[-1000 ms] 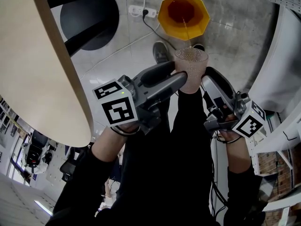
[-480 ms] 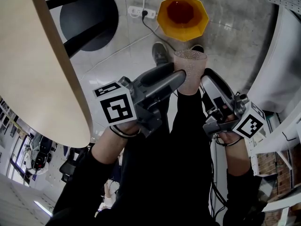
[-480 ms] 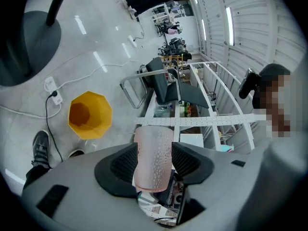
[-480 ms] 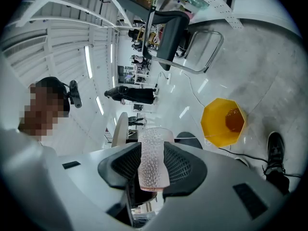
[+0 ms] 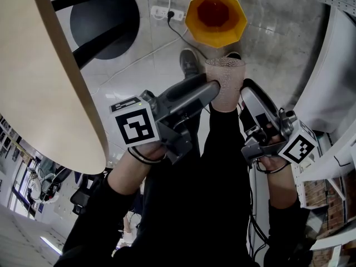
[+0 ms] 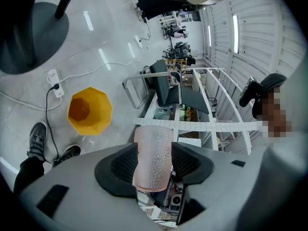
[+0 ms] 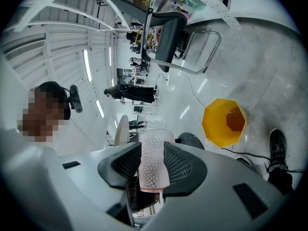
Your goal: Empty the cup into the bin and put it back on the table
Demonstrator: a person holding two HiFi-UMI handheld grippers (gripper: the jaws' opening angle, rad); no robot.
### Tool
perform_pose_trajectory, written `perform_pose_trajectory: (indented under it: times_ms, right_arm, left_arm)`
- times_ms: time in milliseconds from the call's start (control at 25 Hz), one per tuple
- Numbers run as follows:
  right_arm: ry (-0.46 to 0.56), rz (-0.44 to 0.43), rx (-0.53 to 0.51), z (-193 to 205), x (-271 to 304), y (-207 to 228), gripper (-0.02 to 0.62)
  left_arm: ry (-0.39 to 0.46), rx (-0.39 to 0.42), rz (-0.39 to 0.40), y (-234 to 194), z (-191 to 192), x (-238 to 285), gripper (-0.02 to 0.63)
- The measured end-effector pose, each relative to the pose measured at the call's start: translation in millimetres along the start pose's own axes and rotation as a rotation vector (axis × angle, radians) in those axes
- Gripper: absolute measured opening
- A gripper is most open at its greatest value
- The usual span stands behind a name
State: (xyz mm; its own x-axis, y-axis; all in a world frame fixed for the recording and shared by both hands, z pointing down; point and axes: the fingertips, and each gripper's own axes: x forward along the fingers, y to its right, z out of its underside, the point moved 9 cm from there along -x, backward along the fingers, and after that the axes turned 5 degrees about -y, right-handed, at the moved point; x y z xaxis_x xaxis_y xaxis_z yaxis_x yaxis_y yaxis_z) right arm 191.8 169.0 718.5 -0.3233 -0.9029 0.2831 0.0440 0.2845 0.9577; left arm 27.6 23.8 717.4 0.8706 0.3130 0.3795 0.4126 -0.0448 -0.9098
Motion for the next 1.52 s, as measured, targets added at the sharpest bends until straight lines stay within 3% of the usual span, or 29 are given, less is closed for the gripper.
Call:
perform_pose_trajectory:
  times_ms: [920,1240,1520]
  right_arm:
    - [-0.003,0.018,-0.019,3.5,-2.6,2.0,0.153]
    - [-0.012,0.028,-0.076,6.4,-9.0,-4.8,0.153]
    - [-0.026,0.0,-0.158,12.1,-25.7,-38.4,0.153]
  left_arm:
    - [-0.025,0.023,0.0,-2.2,4.9,-0.2,0.233]
    - [-0.052,0.099,-0.01,8.6,7.1,-1.5,0.232]
    - [-0.056,0.175,0.003,42.4,20.9,-15.7,0.23]
